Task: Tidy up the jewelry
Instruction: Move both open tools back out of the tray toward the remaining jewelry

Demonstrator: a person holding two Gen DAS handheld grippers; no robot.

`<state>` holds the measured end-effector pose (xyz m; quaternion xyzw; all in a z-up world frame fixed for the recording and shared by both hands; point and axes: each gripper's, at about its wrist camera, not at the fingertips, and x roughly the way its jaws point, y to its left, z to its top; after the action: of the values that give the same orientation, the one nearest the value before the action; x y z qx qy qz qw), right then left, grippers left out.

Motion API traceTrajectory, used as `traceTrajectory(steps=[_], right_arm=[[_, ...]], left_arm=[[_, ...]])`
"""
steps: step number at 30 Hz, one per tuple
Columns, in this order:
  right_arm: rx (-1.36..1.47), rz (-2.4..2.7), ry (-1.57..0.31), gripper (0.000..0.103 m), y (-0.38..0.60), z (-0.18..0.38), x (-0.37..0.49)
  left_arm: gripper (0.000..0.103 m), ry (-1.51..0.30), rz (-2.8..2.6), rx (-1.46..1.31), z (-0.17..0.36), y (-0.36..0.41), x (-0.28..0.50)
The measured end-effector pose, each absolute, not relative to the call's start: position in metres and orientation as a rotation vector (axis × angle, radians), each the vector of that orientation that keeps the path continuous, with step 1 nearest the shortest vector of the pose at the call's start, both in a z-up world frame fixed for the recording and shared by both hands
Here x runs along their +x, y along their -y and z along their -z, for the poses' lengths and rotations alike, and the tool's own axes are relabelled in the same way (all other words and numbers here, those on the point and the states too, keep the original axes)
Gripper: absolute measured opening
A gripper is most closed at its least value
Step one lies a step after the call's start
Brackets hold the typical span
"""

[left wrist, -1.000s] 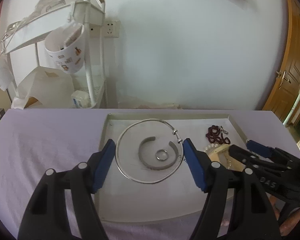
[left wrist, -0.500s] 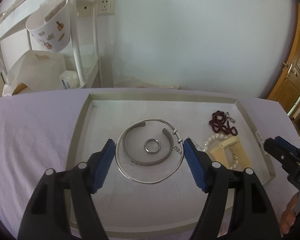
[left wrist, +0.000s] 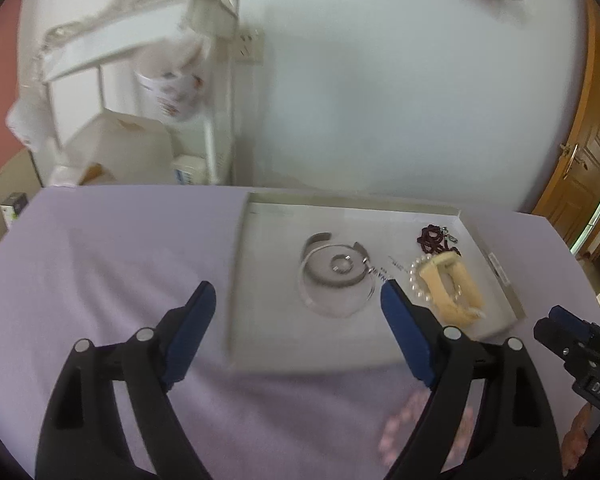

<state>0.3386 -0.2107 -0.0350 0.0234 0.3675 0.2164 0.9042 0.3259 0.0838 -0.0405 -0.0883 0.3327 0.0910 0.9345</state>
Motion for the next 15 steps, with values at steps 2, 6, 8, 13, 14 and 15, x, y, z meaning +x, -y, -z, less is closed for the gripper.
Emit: traceTrajectory(steps=[2, 6, 8, 13, 14, 15], right_arm=[[0.038, -0.458, -0.747, 0.065, 0.211, 0.033, 0.320], [0.011, -0.471, -0.723, 0.065, 0.210, 0.032, 0.289], [-0.003, -0.477, -0.716, 0.064, 0.208, 0.033, 0.273], [-0.021, -0.484, -0.736, 0.060, 0.200, 0.043, 0.252], [-0.027, -0.481, -0.743, 0.059, 0.199, 0.045, 0.249], [-0.034, -0.479, -0.749, 0.058, 0.197, 0.048, 0.245]], left_arm=[[0.087, -0.654, -0.196, -0.175, 0.033, -0.086, 0.298], [0.091, -0.606, -0.210, -0.155, 0.026, -0.083, 0.247], [0.091, -0.591, -0.216, -0.138, 0.024, -0.081, 0.222], [0.092, -0.586, -0.213, -0.138, 0.029, -0.082, 0.180], [0.092, -0.582, -0.214, -0.139, 0.029, -0.083, 0.171], [0.092, -0.581, -0.214, -0.140, 0.029, -0.083, 0.166]])
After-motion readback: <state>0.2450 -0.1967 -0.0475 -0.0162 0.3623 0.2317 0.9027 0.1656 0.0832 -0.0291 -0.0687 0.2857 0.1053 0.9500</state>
